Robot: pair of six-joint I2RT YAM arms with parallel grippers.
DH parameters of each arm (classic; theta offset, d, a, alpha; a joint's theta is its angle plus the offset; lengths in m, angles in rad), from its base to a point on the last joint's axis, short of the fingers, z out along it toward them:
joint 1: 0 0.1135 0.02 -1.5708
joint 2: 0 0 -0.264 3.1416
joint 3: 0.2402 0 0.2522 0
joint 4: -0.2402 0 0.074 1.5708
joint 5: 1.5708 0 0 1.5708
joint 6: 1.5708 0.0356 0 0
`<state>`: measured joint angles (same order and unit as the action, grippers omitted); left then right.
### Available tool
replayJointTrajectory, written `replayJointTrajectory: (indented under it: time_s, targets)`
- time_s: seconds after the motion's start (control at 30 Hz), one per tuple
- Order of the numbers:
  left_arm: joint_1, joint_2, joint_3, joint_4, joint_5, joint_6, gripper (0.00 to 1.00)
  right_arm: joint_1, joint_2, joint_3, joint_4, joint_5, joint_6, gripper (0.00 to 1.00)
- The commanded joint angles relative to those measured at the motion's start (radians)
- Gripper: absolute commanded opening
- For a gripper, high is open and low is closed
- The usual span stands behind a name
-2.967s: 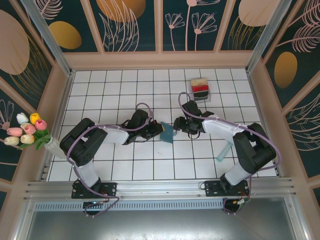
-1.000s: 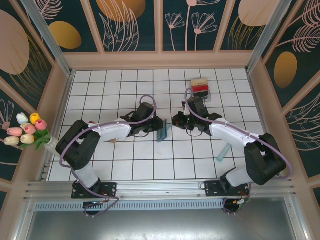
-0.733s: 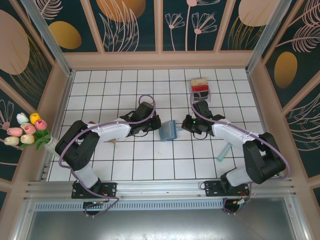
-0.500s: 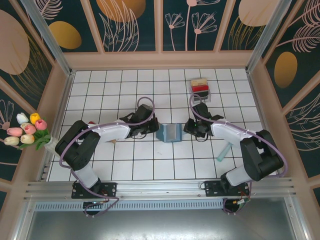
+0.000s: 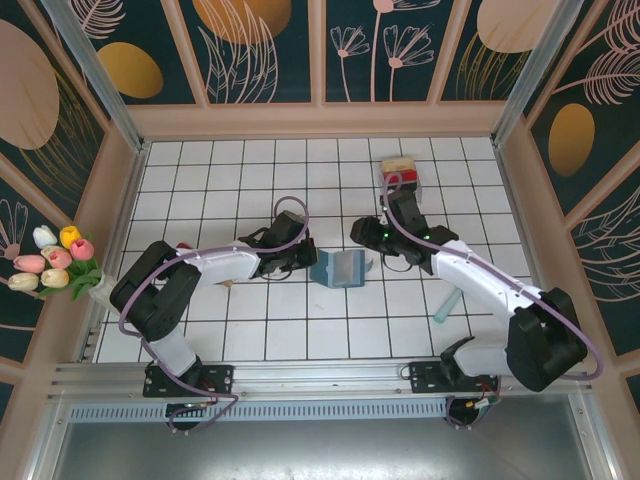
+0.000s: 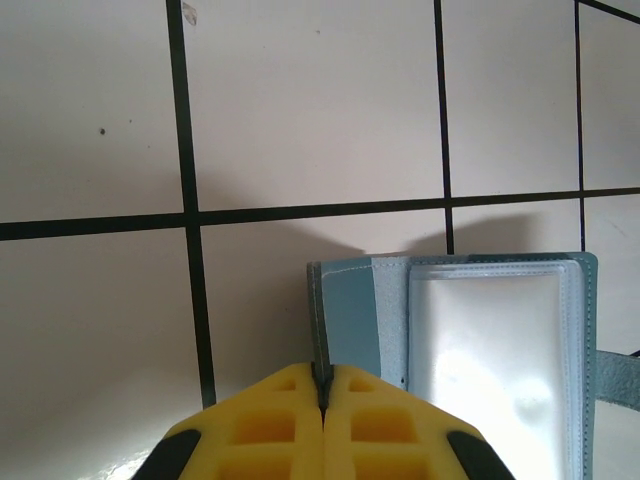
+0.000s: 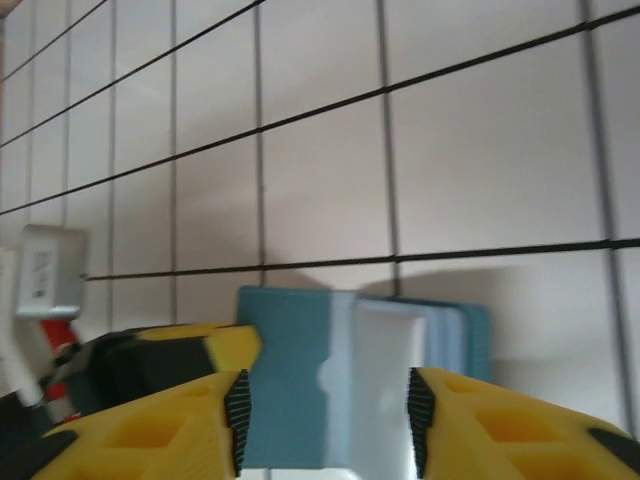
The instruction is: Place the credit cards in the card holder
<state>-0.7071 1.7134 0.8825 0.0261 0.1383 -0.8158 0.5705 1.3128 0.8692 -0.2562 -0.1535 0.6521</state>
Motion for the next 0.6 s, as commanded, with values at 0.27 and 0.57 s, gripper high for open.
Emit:
replayJointTrajectory:
  time_s: [0.27,0.57]
  targets:
    - [0.000,-0.015,-0.012,0.009,0.012,-0.013,0.02,0.060,0.267,0.025,-0.006,-0.032,0.003,0.49]
    - [-0.002,-0.029,-0.026,0.006,-0.026,-0.029,0.11,0.154,0.463,0.113,-0.142,0.161,-0.010,0.53]
